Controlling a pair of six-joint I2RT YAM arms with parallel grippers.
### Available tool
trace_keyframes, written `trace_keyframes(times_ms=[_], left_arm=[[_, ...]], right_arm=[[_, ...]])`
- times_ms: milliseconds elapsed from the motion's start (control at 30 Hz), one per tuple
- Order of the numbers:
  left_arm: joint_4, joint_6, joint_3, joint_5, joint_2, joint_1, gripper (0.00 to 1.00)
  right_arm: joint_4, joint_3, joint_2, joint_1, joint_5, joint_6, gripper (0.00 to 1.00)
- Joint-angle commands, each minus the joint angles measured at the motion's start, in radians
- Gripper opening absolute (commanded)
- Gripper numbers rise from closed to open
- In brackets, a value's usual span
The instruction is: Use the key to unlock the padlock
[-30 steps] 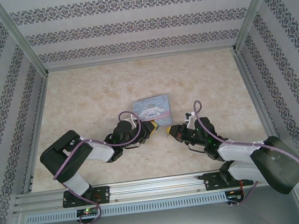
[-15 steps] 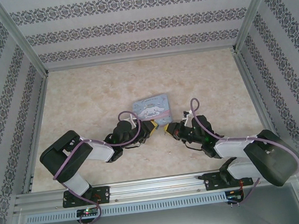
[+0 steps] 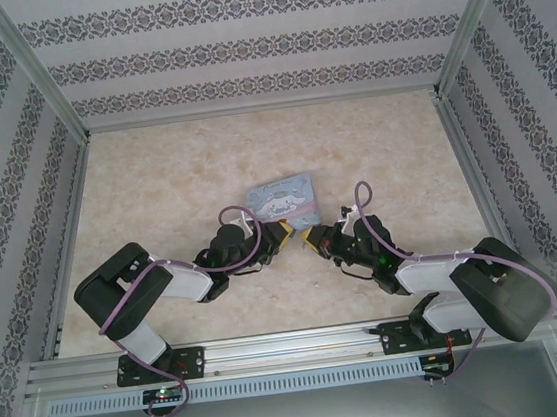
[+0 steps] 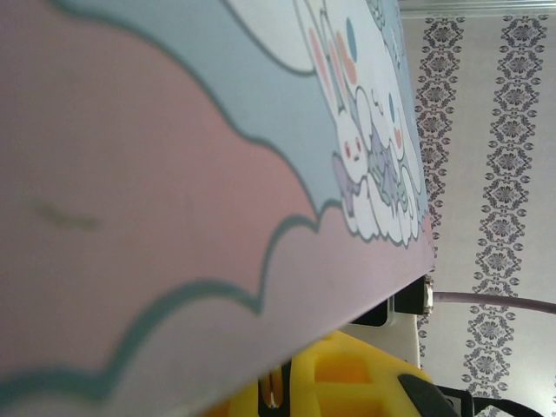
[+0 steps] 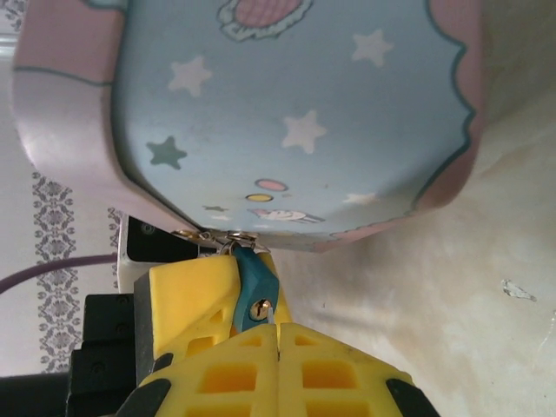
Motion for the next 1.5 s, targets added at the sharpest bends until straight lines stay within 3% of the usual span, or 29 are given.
trace_keyframes(times_ms=[0,1467], left_arm=[[0.089,-0.014,0.014,-0.017,-0.016,0.009,0.0],[0.08,0.0,0.003,-0.032,-0.012,0.008,0.0]], right_arm=[[0.037,0.01,0.017,0.017,0.043,0.033,0.0],[0.066,0.044,0.038,0.051,0.071,0.057,0.0]])
